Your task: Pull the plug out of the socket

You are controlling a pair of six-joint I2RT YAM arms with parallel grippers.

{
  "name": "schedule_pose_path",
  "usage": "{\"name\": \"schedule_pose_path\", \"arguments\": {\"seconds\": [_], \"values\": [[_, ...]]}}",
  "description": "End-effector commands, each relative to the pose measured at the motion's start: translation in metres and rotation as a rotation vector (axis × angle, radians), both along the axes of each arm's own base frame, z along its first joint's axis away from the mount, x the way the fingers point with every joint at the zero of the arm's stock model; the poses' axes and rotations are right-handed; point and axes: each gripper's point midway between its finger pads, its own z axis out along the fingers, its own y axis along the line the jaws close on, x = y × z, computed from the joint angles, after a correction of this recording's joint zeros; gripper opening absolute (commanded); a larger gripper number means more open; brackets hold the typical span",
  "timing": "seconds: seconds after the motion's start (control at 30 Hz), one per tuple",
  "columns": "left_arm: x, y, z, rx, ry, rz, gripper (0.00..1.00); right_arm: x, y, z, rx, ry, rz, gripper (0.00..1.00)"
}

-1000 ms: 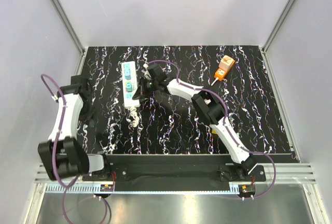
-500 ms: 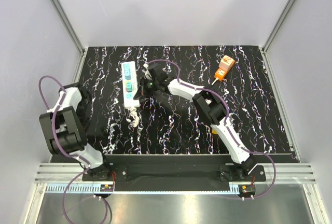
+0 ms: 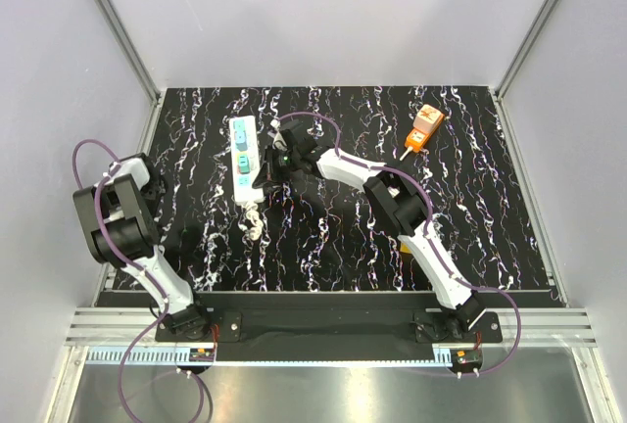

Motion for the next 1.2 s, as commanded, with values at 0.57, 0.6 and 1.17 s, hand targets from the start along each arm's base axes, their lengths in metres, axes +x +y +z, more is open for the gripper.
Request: {"name": "schedule_pose_path", "arguments": {"seconds": [0.57, 0.6, 1.17], "values": [[0.031, 0.037, -0.020, 0.060, 0.015, -0.118, 0.23, -0.010, -0.031, -0.059, -0.193, 0.074, -0.031, 0.00], [0.033, 0.038, -0.020, 0.060, 0.007, -0.126, 0.23, -0.011, -0.030, -0.059, -0.193, 0.072, -0.029, 0.00], [0.069, 0.018, 0.026, 0.034, -0.304, -0.246, 0.75, -0.015, -0.025, -0.058, -0.190, 0.060, -0.013, 0.00]]}}
